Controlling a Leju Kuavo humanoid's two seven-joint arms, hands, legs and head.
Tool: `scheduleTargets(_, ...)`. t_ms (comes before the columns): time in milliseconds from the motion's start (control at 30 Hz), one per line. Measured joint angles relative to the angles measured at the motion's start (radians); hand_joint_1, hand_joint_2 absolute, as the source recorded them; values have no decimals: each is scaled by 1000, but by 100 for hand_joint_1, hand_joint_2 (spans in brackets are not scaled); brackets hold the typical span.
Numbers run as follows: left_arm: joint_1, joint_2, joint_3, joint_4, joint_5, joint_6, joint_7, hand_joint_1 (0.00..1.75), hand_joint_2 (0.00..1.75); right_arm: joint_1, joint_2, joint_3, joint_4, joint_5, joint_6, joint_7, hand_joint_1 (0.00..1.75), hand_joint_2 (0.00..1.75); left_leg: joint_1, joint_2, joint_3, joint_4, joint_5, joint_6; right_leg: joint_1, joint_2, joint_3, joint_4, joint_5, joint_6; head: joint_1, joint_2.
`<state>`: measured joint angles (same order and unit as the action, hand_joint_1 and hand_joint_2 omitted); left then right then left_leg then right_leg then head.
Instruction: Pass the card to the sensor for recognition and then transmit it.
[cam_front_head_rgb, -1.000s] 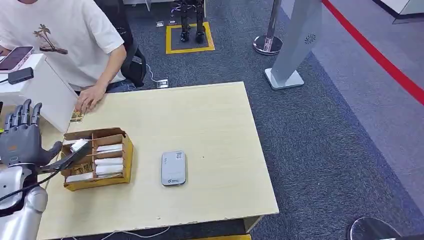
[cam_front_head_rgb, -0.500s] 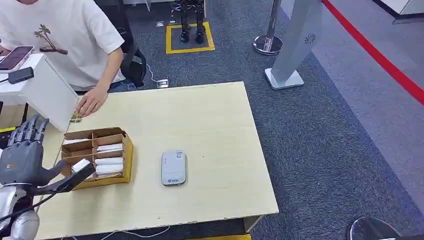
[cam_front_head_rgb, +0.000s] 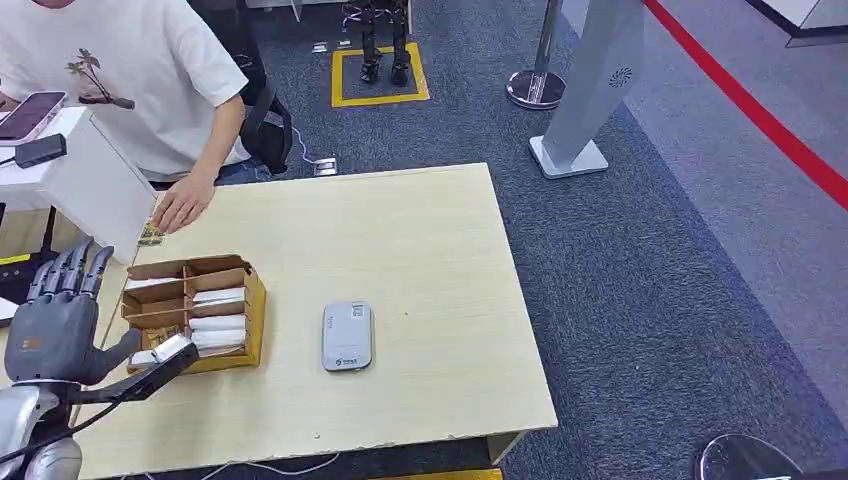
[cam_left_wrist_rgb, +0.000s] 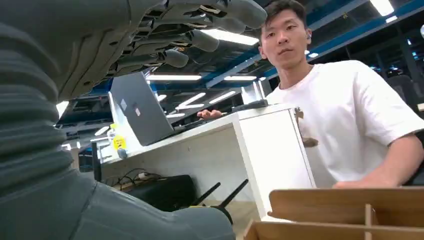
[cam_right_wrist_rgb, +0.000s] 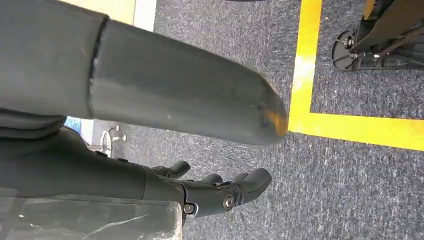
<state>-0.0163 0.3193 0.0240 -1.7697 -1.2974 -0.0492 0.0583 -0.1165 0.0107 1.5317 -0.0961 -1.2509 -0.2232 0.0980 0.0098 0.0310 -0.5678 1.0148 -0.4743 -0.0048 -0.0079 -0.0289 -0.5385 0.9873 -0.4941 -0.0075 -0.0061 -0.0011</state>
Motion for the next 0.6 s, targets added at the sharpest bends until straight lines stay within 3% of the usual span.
scheduleTargets(600, 152, -24, -56, -74, -34, 43, 14, 0, 175, -2, 0, 0, 0, -24, -4, 0, 0, 0, 0, 0, 0, 0, 0, 0, 0, 0, 0, 0, 0, 0, 0, 0)
